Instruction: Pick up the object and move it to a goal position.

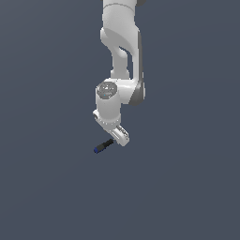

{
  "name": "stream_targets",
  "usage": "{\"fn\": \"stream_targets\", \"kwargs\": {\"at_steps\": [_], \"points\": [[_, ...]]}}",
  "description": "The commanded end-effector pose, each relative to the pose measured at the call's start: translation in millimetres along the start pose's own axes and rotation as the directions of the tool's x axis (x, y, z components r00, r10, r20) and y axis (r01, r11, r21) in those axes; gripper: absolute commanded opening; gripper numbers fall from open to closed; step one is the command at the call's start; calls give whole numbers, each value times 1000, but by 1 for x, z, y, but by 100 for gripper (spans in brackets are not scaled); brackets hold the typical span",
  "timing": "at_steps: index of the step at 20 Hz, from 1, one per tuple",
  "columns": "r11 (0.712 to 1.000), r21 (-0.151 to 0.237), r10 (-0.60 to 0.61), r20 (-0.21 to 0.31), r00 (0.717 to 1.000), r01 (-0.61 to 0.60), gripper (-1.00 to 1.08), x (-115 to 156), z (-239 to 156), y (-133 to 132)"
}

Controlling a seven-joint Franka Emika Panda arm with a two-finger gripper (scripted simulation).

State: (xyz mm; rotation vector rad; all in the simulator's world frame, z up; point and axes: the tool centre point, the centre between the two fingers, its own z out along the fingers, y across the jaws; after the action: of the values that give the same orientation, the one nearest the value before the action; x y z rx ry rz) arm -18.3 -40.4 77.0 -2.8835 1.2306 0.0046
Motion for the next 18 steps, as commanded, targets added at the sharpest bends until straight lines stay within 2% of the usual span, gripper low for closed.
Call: {"fn": "stream_targets", "kwargs": {"at_steps": [1,8,18], "points": [[999,-2,45,-2,999,-45,100,1,5,2],[994,-4,105,-6,994,-105,100,2,11,6],[994,-4,106,-5,994,-106,100,1,27,6]]}}
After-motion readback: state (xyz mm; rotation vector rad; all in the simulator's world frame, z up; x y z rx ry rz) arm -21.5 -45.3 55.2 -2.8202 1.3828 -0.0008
